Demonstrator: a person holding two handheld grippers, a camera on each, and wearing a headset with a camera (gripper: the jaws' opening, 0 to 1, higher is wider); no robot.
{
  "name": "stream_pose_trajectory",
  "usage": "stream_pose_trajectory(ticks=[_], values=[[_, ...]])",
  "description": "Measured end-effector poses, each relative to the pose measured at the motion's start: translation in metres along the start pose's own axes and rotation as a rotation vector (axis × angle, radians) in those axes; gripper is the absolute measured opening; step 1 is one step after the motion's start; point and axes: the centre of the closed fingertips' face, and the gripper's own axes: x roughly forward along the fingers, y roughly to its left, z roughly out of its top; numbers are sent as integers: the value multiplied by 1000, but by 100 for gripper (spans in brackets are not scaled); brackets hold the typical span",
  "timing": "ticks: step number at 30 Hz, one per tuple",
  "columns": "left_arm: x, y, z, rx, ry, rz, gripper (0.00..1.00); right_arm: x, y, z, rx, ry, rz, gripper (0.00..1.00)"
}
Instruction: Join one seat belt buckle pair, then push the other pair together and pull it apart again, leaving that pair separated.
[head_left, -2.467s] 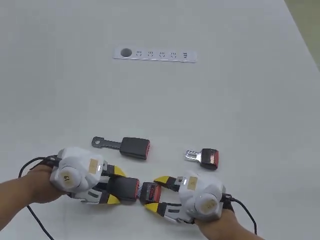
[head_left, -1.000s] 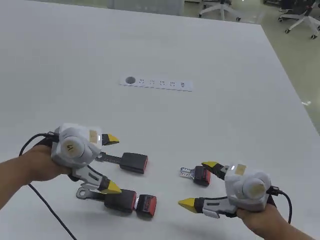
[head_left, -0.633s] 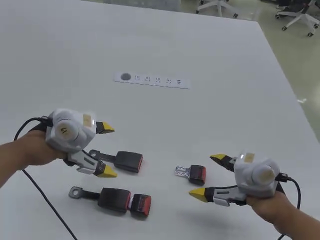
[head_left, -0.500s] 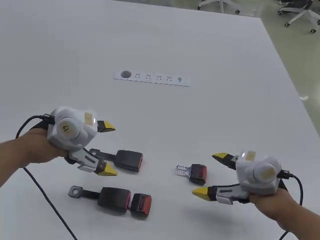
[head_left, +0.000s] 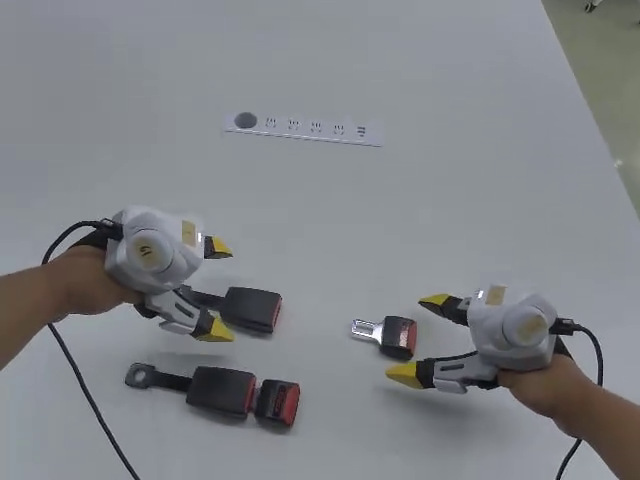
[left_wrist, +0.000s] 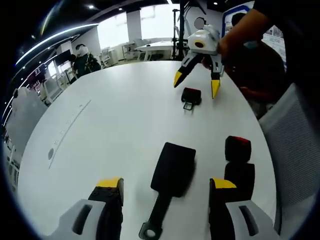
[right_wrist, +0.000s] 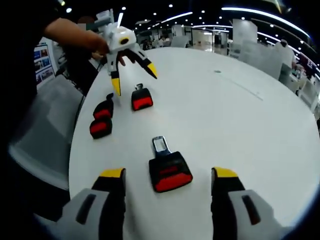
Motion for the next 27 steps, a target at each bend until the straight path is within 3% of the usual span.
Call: stream_pose_trajectory(ticks=[3,6,8,12,14,18,22,27], values=[[10,-3,-7,15,27,-30,72,3,0,0,2,3,16,67],[16,0,-6,25,29,-38,69,4,-1,-6,-25,28,40,62],[19,5,-12,54,66,-30,64,4,-1,-10,-32,46,58,59],[25,3,-7,44,40,-59,62,3,-3,-15,-53,63,66,58],[26,3,-8,56,48,-60,59,4,-4,-14,-49,60,73,57],[22,3,-7,66,31,-80,57,4,6,-15,-107,77,113,48],[21,4,-6,61,25,-77,47,6,7,-14,-127,70,115,47],[21,-1,-5,76,26,-89,40,7,2,-12,-126,70,111,37]])
